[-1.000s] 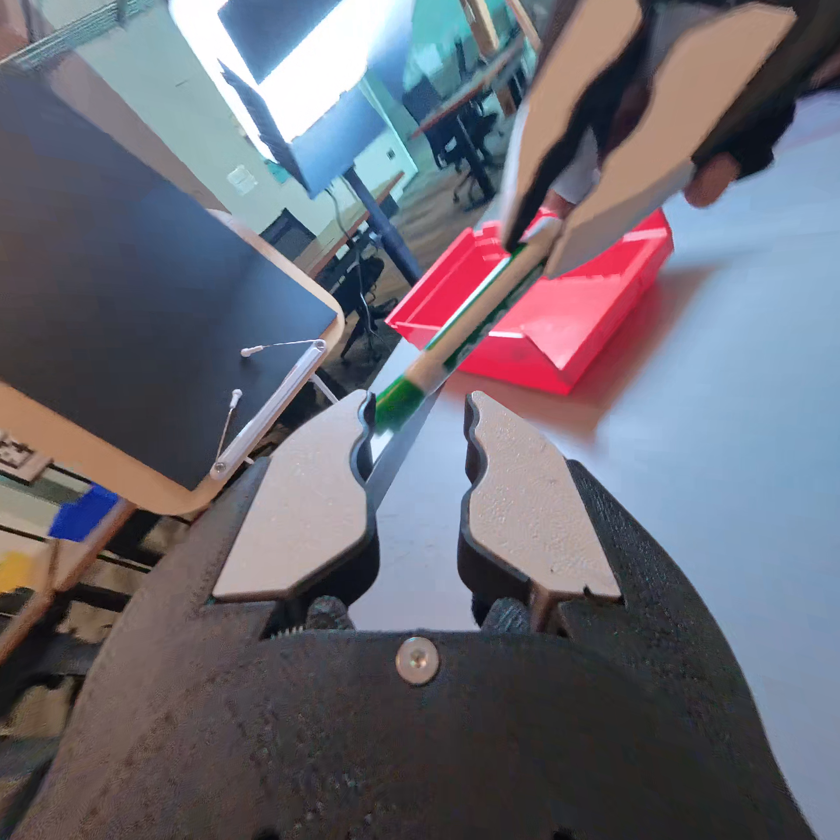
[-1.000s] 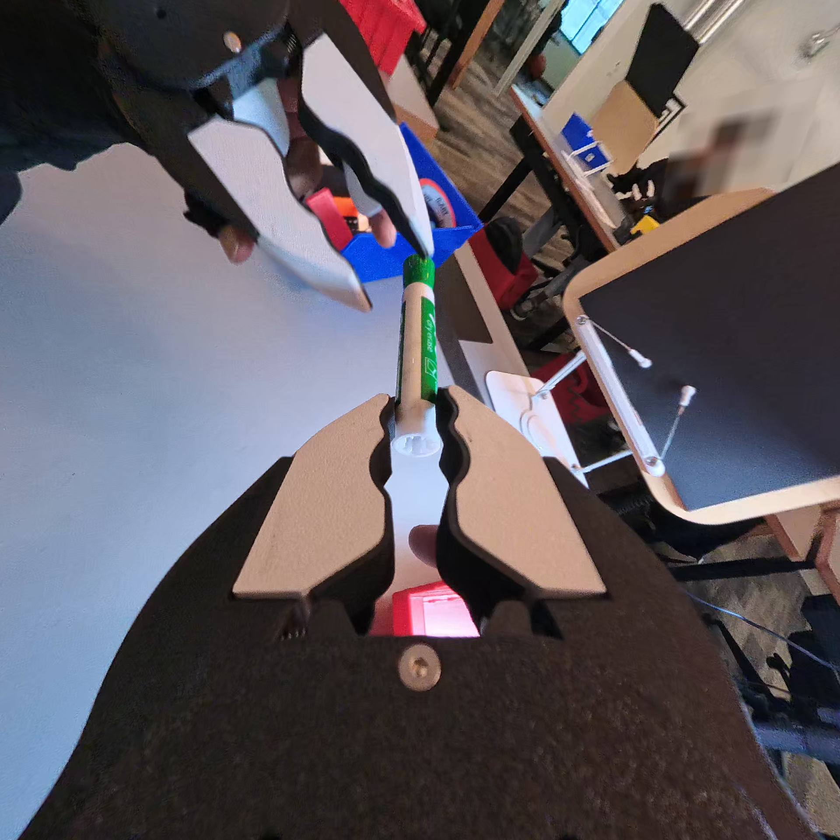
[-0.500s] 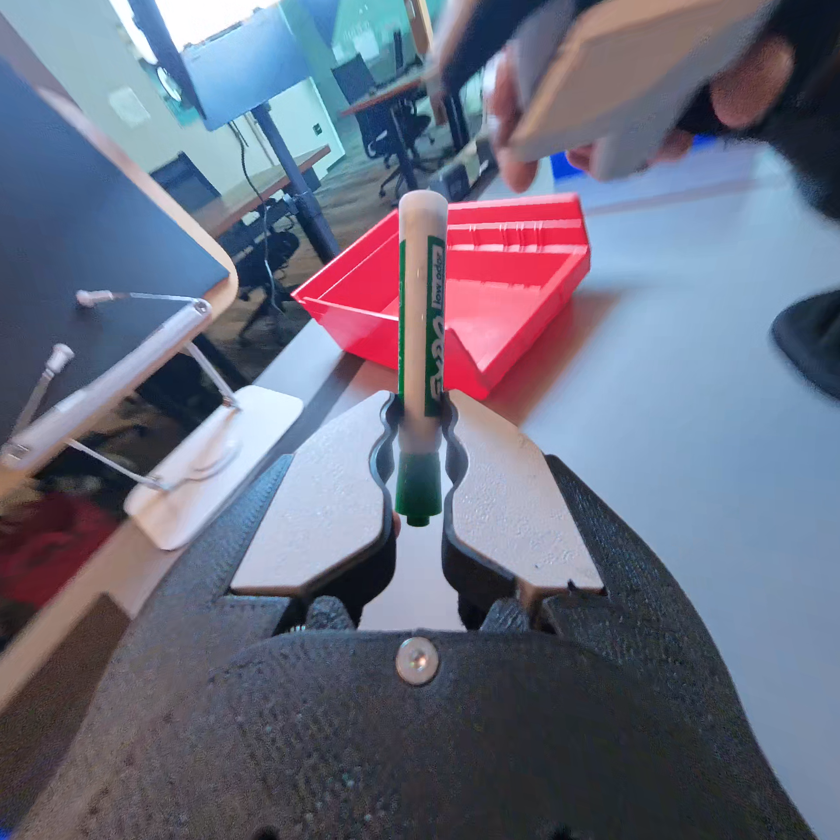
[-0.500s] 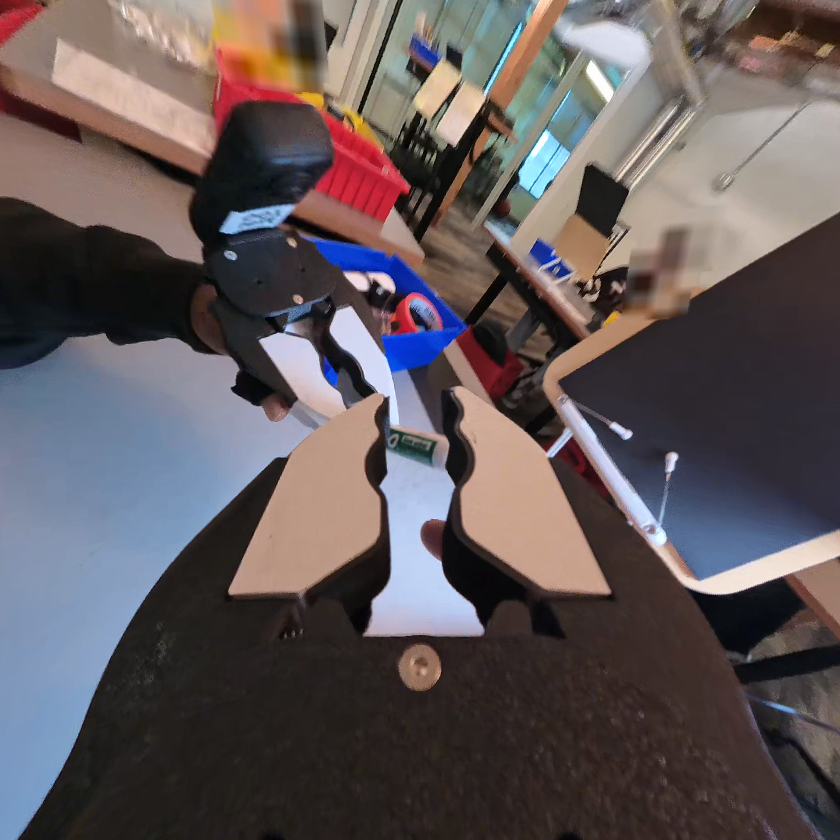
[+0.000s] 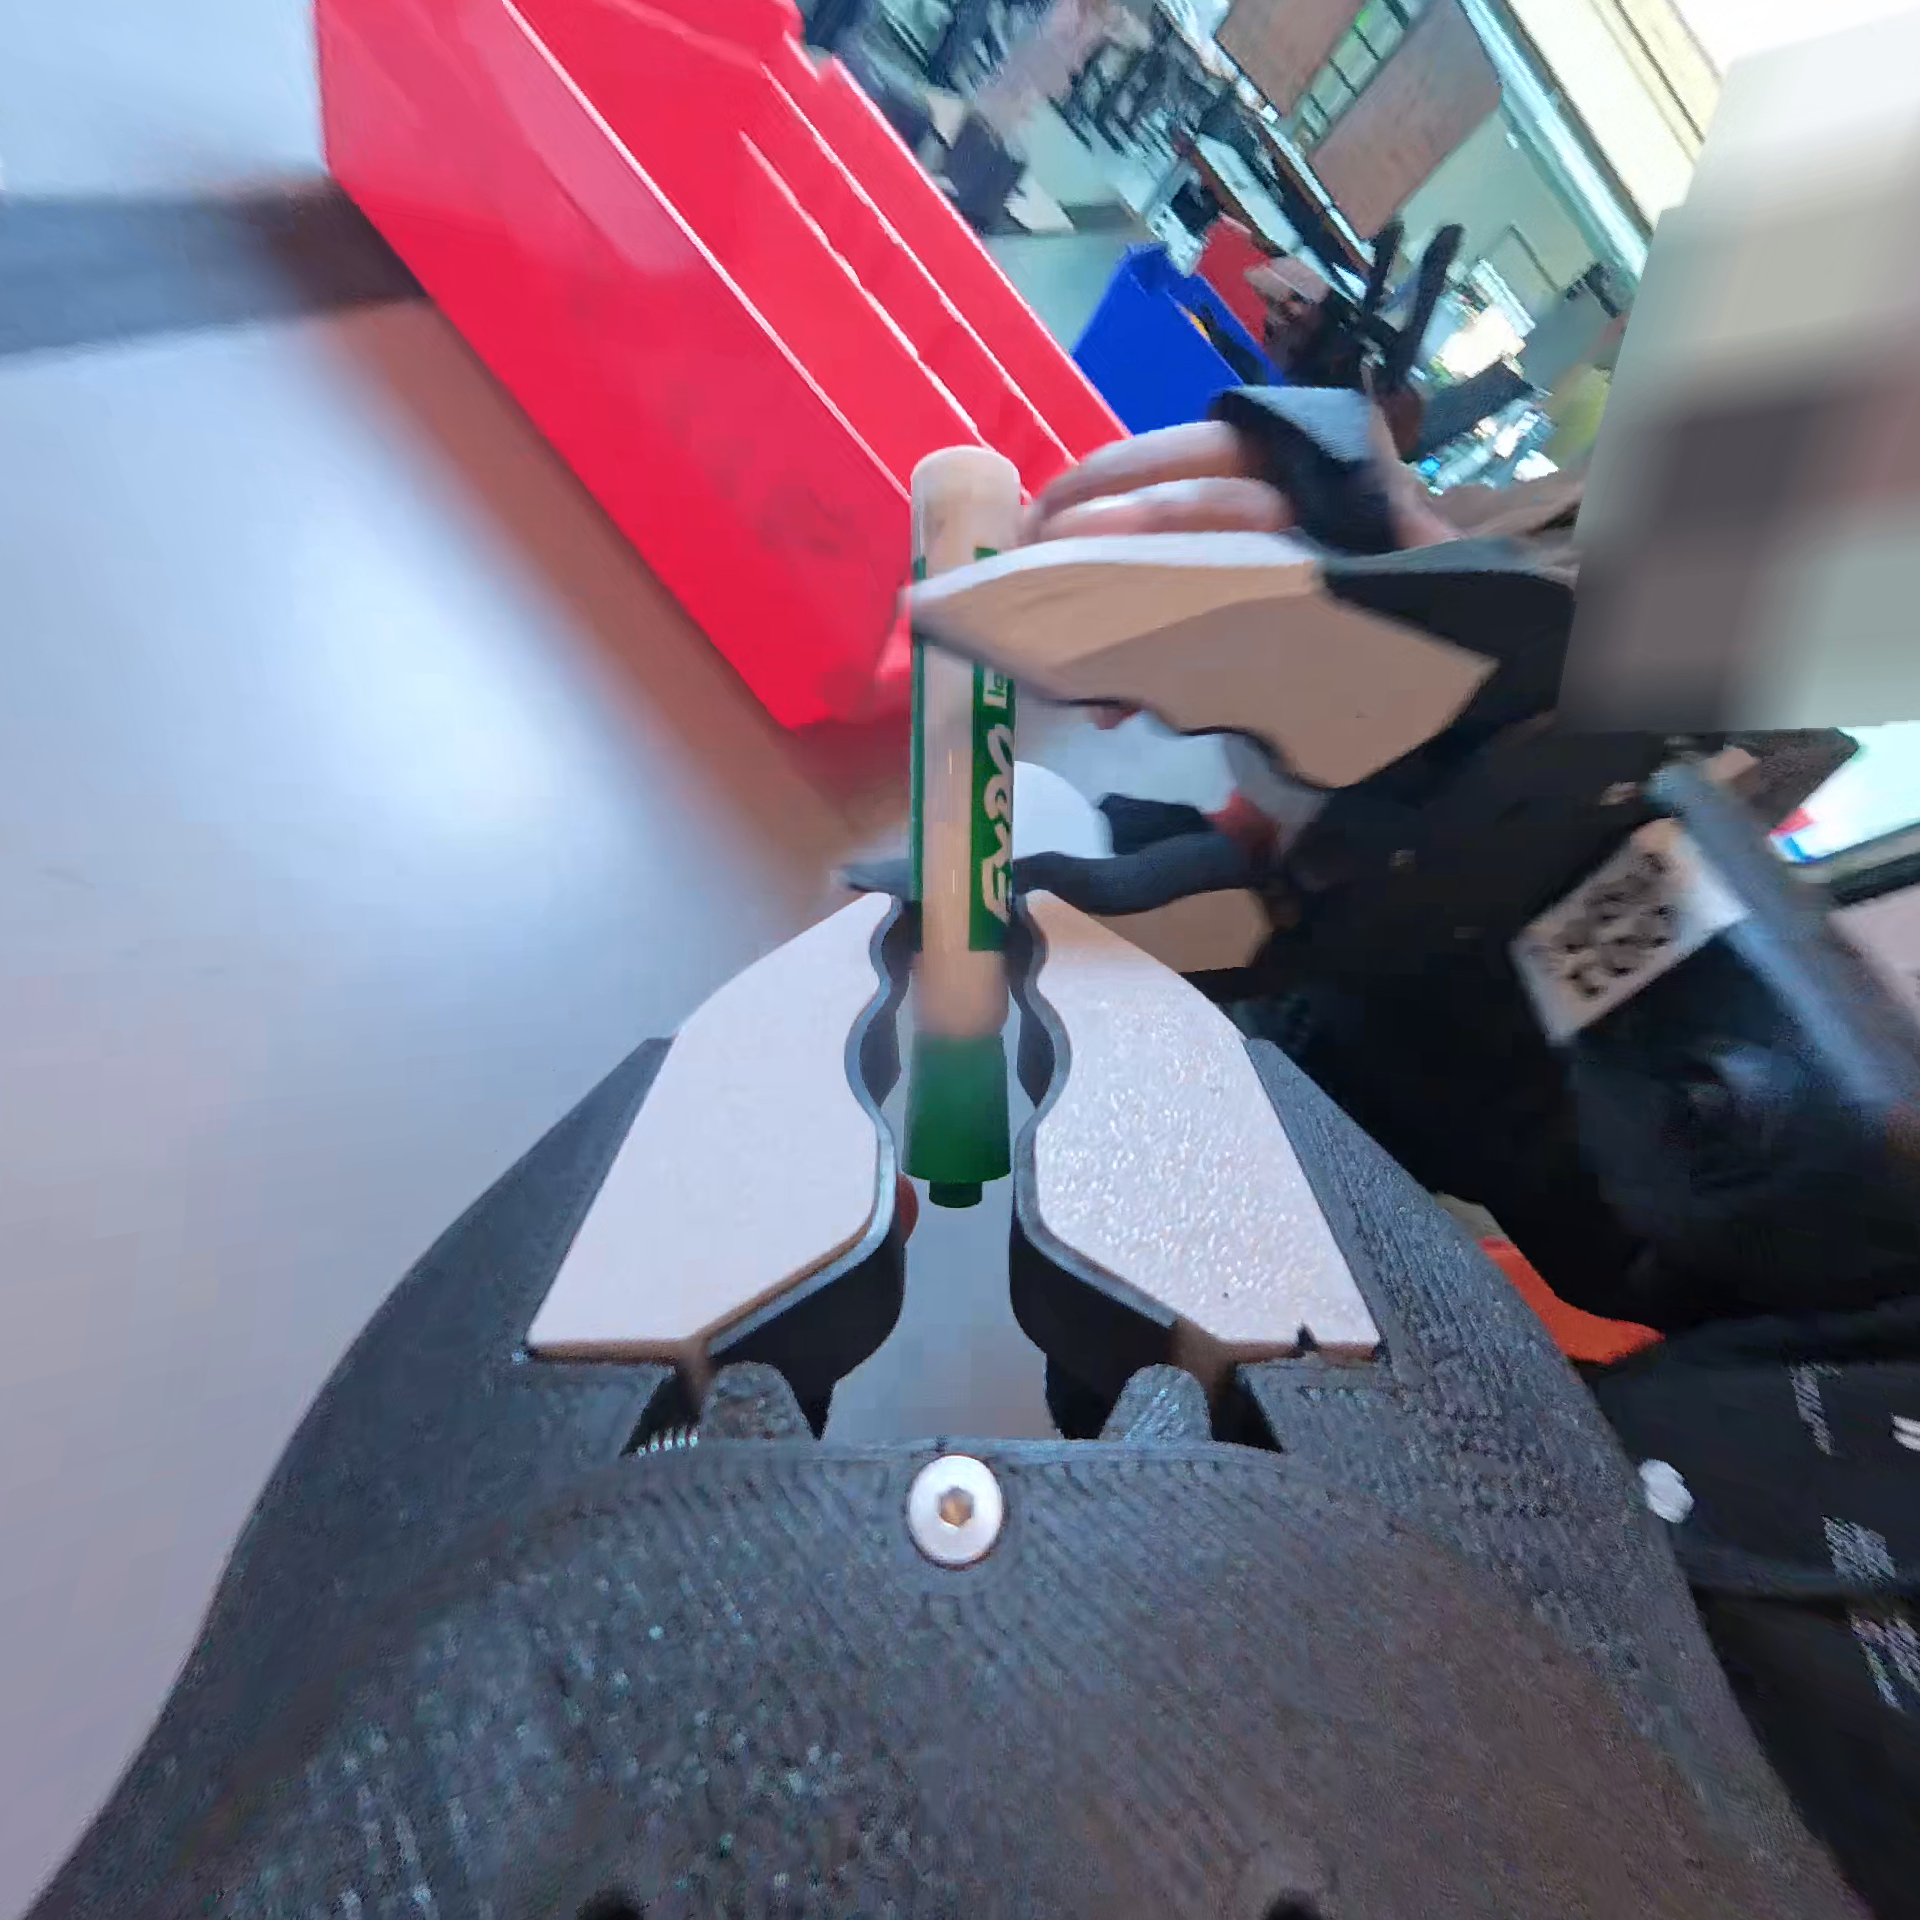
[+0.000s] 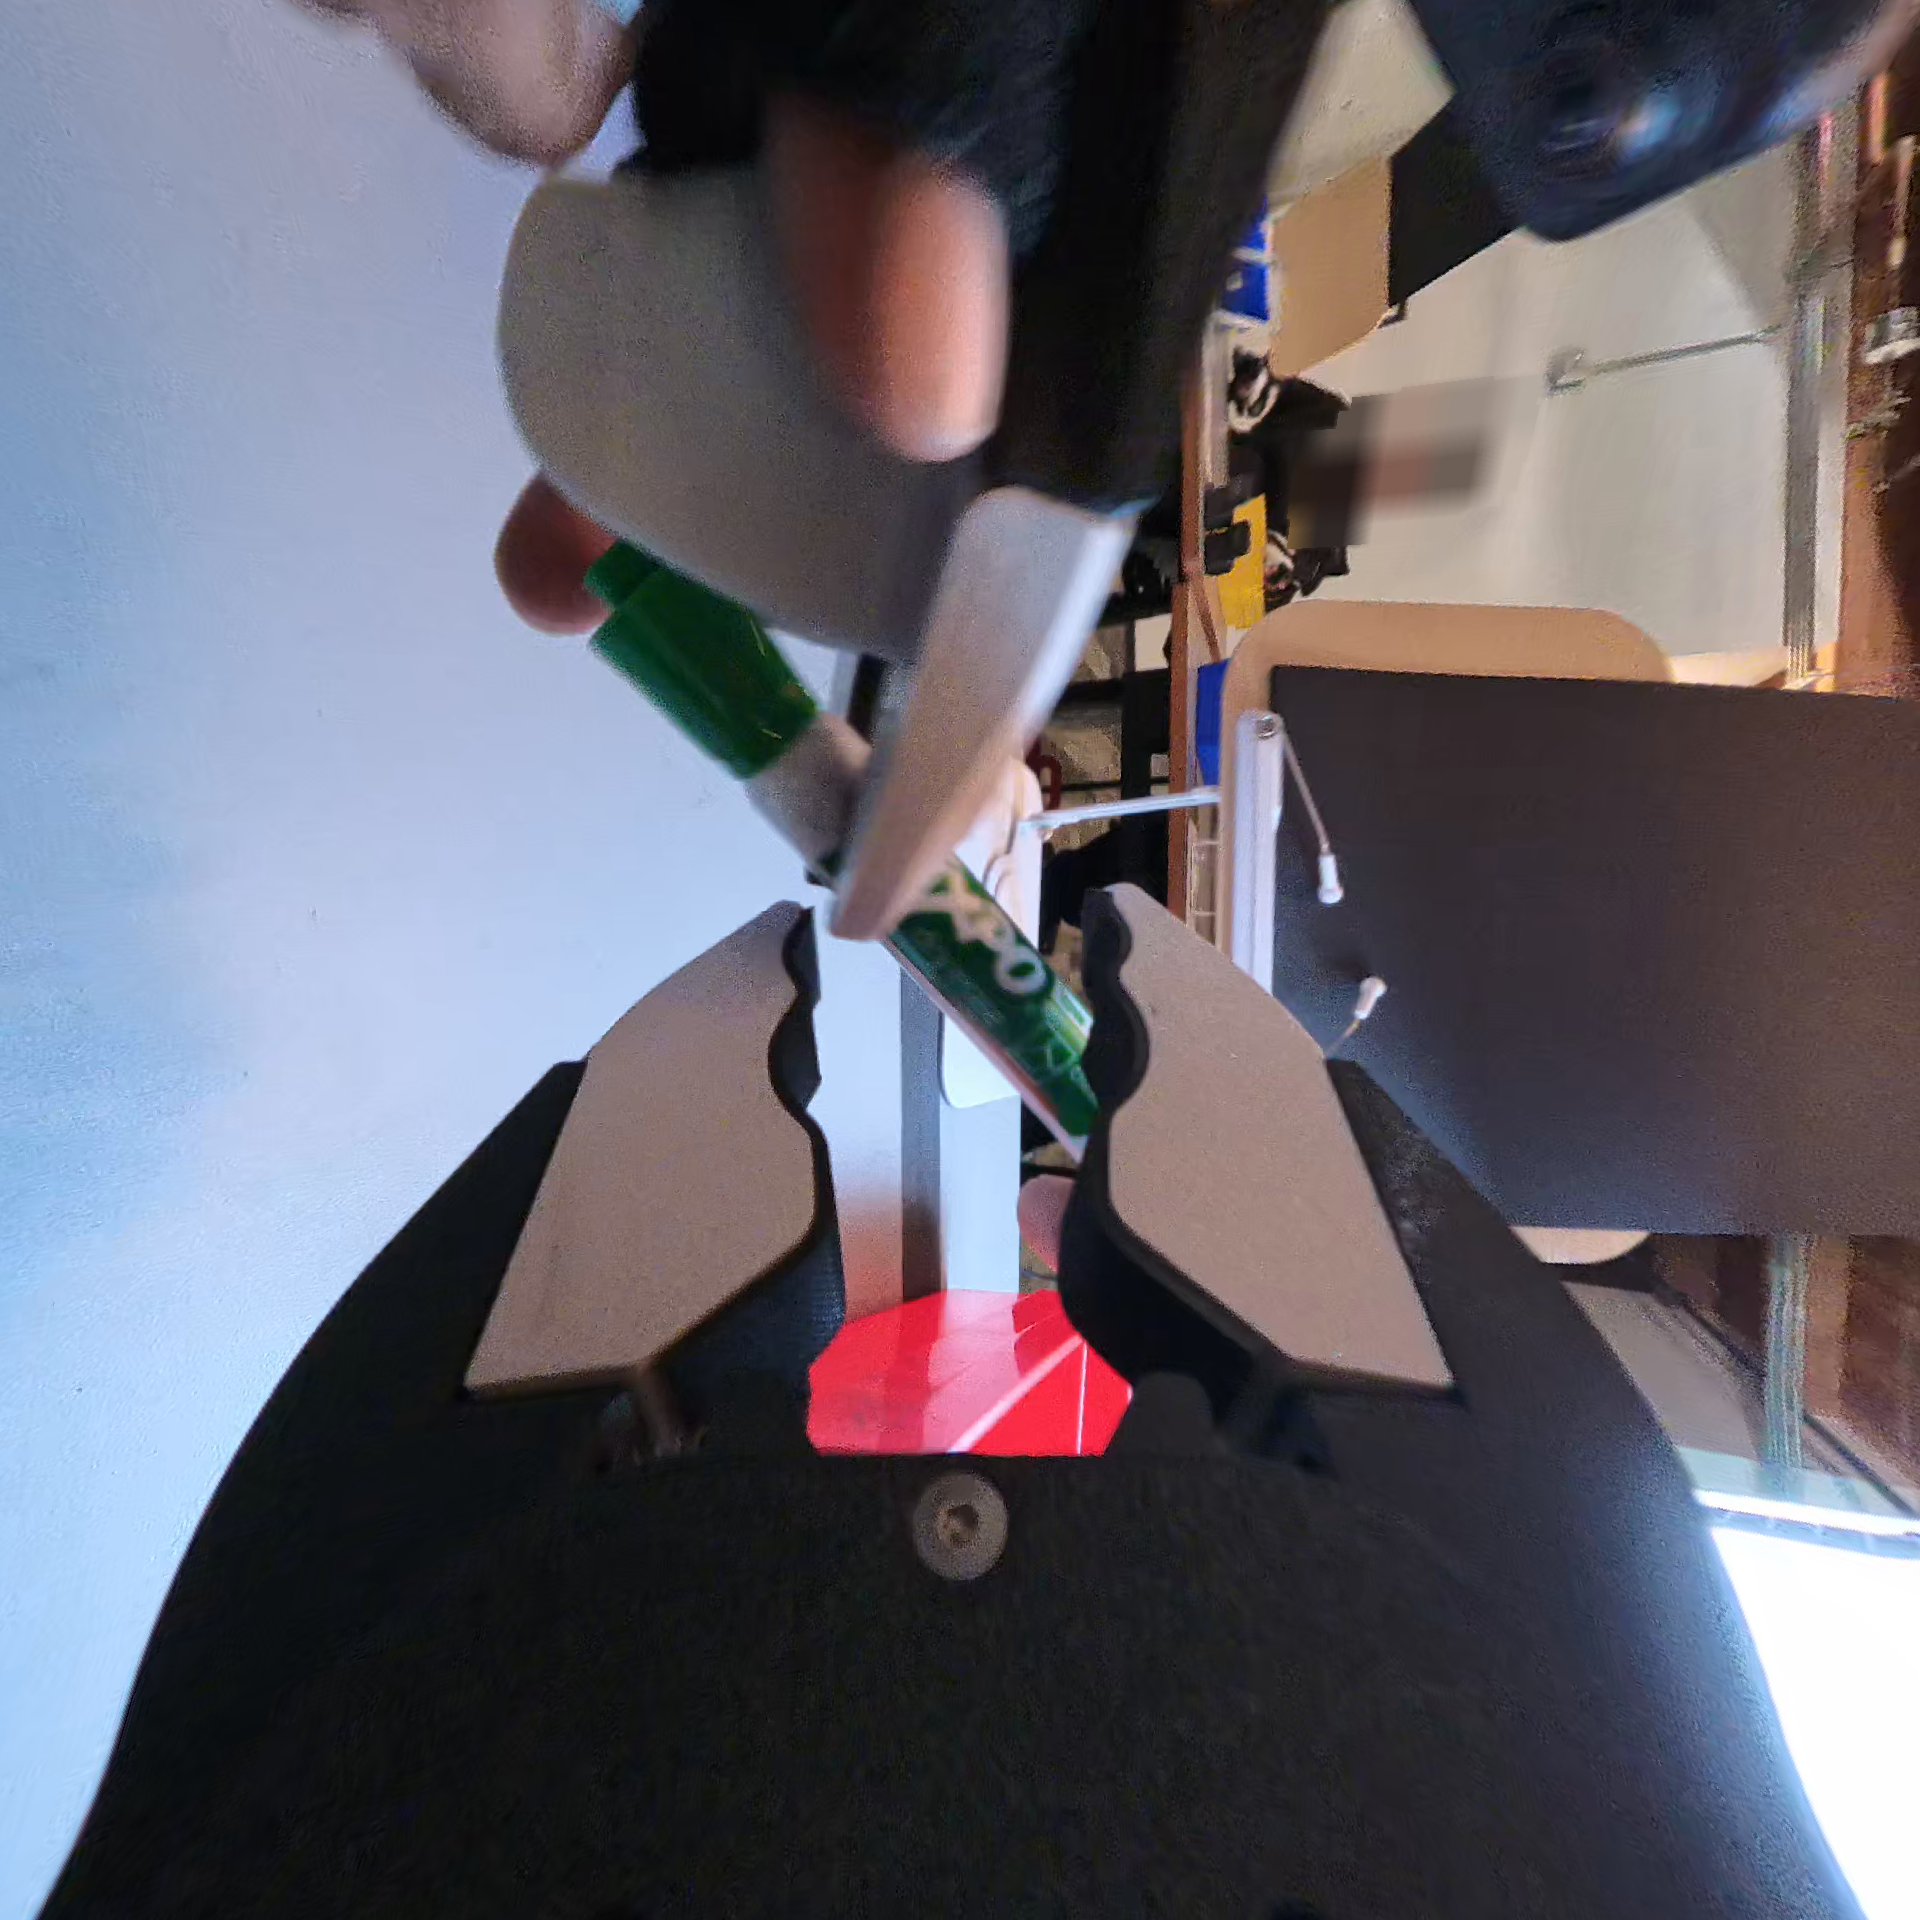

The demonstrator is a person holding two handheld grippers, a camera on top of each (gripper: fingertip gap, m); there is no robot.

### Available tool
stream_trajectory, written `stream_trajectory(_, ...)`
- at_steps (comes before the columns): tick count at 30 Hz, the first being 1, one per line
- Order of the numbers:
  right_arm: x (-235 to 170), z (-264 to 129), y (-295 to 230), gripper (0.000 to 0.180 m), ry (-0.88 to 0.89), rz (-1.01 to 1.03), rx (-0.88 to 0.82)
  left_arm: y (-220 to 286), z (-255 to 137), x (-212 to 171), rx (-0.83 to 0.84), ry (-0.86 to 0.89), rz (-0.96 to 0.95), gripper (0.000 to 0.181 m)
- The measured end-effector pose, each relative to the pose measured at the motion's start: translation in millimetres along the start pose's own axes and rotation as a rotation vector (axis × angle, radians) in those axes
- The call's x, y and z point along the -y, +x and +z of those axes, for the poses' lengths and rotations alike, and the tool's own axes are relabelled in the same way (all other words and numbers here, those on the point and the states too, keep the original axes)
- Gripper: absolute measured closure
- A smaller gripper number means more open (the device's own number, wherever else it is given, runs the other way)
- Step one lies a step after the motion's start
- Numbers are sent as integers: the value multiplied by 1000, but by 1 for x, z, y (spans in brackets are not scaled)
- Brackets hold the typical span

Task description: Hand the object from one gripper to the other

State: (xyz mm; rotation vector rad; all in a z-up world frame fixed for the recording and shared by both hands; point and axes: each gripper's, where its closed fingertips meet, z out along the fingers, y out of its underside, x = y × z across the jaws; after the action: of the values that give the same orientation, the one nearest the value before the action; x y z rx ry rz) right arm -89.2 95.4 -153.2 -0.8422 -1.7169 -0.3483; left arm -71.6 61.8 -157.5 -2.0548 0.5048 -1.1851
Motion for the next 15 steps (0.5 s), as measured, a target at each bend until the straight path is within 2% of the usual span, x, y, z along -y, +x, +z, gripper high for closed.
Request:
stream_trajectory(1,-5,5,-6,137,-22,-22,-1,0,2,-3,-3,-14,-5,162)
stream_trajectory(2,-8,7,-7,151,-31,-34,-21,-3,2,-5,13,-31,8,162)
stream_trajectory(3,-7,7,-7,154,-18,-37,-24,-4,2,-8,14,-49,28,161)
stream_trajectory(8,-5,5,-10,159,-17,60,40,10,-15,-4,-55,-63,140,148)
stream_trajectory(12,-11,3,-7,159,14,222,87,28,-49,23,-47,46,321,134)
stream_trajectory(15,-10,0,-3,159,73,386,138,37,-68,39,24,119,477,134)
